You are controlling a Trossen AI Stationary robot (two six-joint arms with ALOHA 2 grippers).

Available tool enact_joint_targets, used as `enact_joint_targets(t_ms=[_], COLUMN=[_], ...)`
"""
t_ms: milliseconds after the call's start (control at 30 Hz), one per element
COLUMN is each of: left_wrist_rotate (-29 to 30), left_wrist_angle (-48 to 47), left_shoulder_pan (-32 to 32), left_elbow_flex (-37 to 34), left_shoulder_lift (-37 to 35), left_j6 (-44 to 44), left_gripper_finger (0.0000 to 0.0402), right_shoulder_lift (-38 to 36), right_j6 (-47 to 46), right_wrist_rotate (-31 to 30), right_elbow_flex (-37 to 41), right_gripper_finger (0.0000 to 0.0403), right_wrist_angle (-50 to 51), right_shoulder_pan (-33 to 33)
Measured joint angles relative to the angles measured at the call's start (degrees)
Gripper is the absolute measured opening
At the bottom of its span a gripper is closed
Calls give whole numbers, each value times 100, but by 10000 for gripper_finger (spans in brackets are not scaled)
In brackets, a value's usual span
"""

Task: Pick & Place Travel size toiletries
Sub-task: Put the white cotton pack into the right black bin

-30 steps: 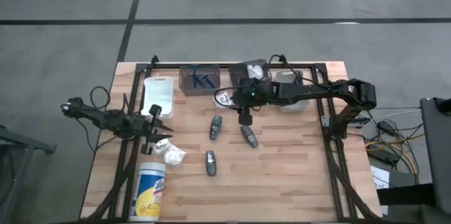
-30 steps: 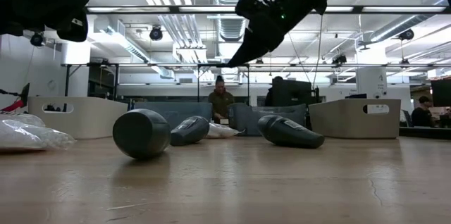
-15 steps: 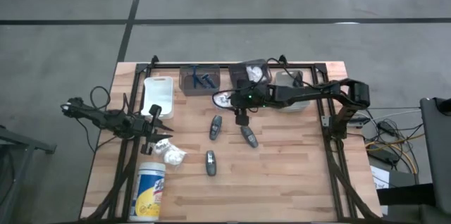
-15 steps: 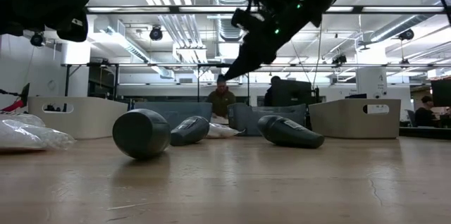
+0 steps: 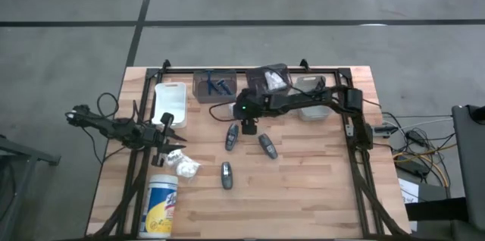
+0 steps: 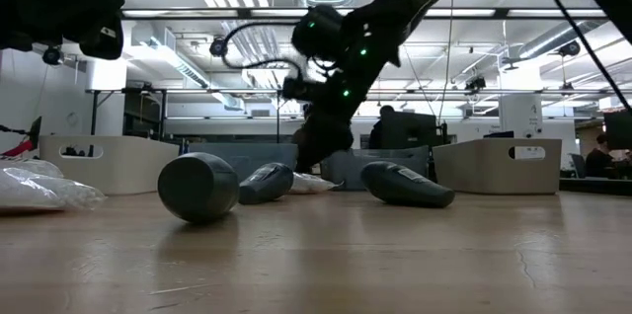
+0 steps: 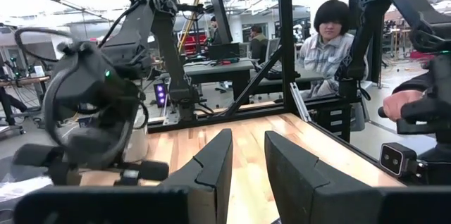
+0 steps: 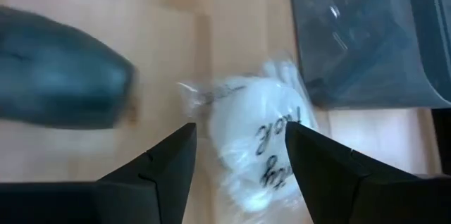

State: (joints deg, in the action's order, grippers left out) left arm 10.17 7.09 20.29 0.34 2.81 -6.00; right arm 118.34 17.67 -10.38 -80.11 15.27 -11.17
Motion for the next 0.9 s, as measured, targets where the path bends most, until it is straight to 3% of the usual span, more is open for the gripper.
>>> enact_joint_targets(t_ms=[200,400,767,900], left_wrist_rotate=[0,0,0,0], left_wrist_angle=[-22,-35,-32,-24], left_shoulder_pan=[0,0,1,0], left_elbow_flex=[0,0,0,0], left_shoulder_lift=[2,2,2,2], left_j6=[0,0,0,0], left_gripper_finger=[90,90,90,90], right_shoulder_lift=[596,737,696,665], right_j6=[99,81,97,103], right_wrist_rotate=[-181,-179,-132,271], right_elbow_flex=[-624,-738,-738,-740], right_gripper_finger=[210,184,53,17], right_wrist_angle=[430,447,674,783], right_shoulder_pan=[-136,-288,-267,-265])
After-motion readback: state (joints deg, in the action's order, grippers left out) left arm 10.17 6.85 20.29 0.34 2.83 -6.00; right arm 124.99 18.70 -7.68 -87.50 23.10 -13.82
